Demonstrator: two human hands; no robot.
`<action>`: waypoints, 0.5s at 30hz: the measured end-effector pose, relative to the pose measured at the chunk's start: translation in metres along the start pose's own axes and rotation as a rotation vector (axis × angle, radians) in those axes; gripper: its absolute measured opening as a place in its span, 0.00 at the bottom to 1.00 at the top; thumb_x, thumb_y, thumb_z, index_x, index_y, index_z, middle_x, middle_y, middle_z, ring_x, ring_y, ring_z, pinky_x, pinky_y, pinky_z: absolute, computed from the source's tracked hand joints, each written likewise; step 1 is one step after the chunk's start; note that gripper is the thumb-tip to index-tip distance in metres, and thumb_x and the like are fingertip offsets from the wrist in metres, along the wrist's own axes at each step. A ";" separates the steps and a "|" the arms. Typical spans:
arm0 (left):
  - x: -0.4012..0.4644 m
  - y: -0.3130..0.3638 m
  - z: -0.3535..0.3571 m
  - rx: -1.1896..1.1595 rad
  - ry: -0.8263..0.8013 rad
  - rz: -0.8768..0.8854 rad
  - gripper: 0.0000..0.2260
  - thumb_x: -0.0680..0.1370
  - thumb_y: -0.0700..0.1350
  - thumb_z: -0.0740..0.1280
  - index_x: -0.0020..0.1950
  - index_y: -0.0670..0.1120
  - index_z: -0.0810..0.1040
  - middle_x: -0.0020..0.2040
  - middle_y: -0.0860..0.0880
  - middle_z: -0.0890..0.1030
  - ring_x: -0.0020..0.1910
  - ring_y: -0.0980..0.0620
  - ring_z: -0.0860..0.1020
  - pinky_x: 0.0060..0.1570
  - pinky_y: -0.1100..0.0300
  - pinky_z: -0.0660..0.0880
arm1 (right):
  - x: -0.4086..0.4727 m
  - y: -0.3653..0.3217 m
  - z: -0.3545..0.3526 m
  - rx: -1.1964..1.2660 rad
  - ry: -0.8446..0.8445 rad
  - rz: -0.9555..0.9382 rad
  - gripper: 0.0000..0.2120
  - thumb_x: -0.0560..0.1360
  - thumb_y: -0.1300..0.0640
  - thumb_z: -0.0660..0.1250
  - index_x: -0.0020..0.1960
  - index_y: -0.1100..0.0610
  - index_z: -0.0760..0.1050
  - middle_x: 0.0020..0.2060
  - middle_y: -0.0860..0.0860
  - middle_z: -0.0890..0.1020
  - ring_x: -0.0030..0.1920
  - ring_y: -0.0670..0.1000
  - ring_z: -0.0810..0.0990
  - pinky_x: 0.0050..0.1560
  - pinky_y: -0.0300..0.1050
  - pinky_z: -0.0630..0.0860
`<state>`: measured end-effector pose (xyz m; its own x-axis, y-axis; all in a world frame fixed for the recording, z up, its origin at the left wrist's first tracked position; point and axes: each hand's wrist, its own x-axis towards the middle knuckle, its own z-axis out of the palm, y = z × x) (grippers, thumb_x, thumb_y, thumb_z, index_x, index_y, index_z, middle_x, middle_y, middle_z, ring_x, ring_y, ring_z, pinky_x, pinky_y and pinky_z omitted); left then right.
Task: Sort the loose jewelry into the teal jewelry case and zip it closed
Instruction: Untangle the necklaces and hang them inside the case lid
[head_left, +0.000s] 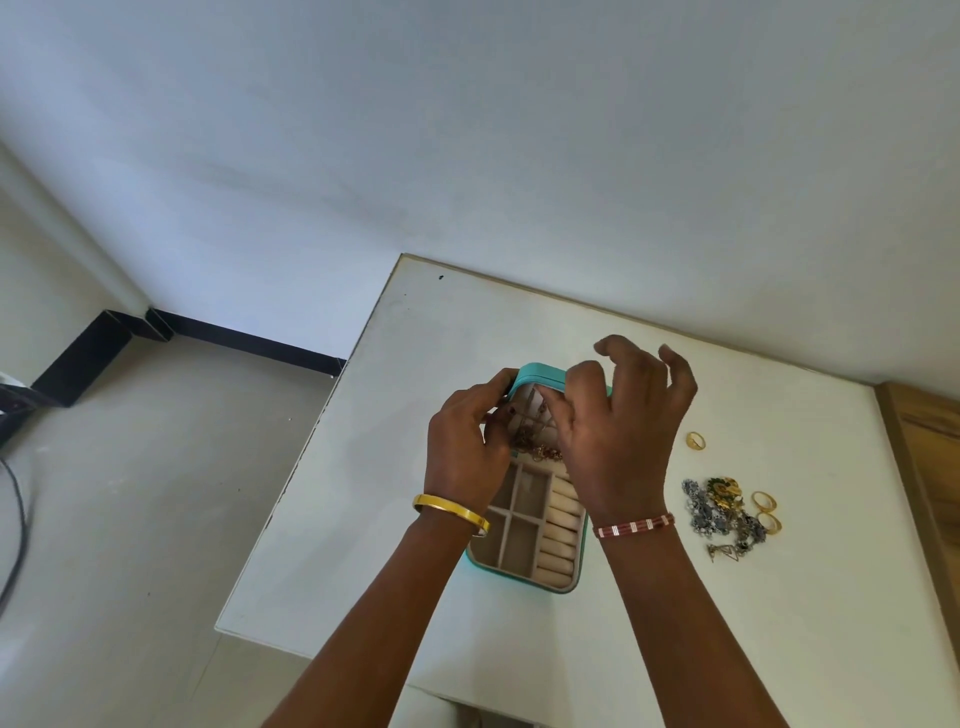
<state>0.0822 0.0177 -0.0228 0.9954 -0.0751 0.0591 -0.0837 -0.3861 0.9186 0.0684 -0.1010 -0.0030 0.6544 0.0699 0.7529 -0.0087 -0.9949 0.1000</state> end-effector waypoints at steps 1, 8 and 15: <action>0.000 0.000 0.000 -0.002 0.000 0.001 0.19 0.74 0.34 0.64 0.64 0.45 0.72 0.58 0.44 0.79 0.52 0.58 0.72 0.54 0.67 0.69 | 0.001 0.001 0.000 -0.002 -0.020 -0.031 0.16 0.67 0.53 0.73 0.46 0.57 0.68 0.47 0.57 0.78 0.50 0.53 0.71 0.57 0.58 0.71; 0.001 -0.003 0.000 0.001 0.002 0.010 0.18 0.75 0.34 0.63 0.64 0.45 0.73 0.58 0.44 0.79 0.51 0.56 0.74 0.52 0.71 0.69 | 0.007 0.018 -0.004 0.034 -0.158 -0.123 0.20 0.65 0.52 0.75 0.47 0.57 0.67 0.45 0.58 0.79 0.49 0.53 0.67 0.55 0.54 0.71; 0.000 -0.007 0.001 -0.023 0.006 0.024 0.18 0.75 0.34 0.64 0.63 0.46 0.73 0.58 0.45 0.79 0.51 0.58 0.73 0.47 0.79 0.68 | 0.001 0.019 -0.002 0.148 -0.180 -0.076 0.17 0.67 0.52 0.74 0.45 0.57 0.68 0.42 0.58 0.79 0.47 0.53 0.67 0.49 0.53 0.74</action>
<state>0.0828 0.0192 -0.0298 0.9934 -0.0787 0.0837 -0.1068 -0.3630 0.9256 0.0677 -0.1194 0.0007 0.7733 0.1444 0.6174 0.1479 -0.9879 0.0459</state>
